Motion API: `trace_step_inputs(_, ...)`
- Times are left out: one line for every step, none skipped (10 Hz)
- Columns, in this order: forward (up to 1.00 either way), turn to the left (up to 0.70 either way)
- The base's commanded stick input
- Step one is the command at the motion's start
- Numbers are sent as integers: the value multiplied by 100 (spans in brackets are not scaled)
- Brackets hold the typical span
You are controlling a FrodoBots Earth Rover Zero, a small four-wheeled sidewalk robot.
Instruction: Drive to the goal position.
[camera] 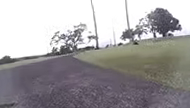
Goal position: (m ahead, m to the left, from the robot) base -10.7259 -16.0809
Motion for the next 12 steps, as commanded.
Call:
trace_step_inputs(0,-70)
trace_step_inputs(0,-70)
trace_step_inputs(0,-70)
trace_step_inputs(0,-70)
trace_step_inputs(0,-70)
trace_step_inputs(0,-70)
trace_step_inputs(0,-70)
trace_step_inputs(0,-70)
trace_step_inputs(0,-70)
trace_step_inputs(0,-70)
trace_step_inputs(0,-70)
trace_step_inputs(0,-70)
